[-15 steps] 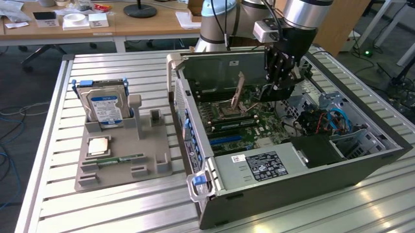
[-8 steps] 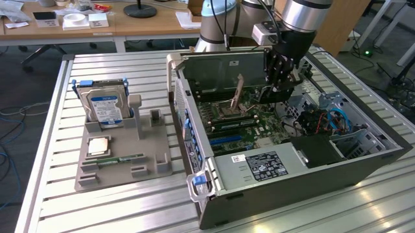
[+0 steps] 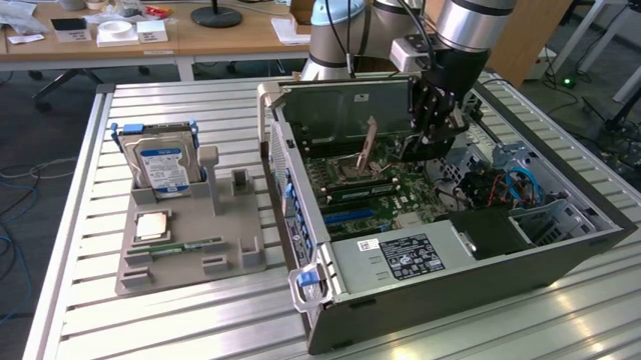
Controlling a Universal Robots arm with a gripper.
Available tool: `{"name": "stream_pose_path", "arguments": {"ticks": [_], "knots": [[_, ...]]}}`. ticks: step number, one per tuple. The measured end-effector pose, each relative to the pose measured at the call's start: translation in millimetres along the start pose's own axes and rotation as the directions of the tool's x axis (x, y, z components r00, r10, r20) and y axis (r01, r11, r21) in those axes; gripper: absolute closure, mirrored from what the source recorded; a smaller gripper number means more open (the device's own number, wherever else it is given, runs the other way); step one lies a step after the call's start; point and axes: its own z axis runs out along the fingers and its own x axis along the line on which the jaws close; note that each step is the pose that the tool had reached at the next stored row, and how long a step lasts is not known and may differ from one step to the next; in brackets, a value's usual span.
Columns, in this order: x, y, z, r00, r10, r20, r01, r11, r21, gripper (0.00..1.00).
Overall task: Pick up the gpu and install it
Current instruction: 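Insert the gpu into the slot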
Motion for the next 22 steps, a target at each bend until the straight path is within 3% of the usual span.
{"name": "stream_pose_path", "arguments": {"ticks": [13,22], "knots": [[0.7,3.4,1.0,1.0000,0.000,-0.0002,0.000,1.0000,0.0010,0.74],[0.9,13.3,1.1,1.0000,0.000,0.0000,0.000,1.0000,0.0030,0.74]]}}
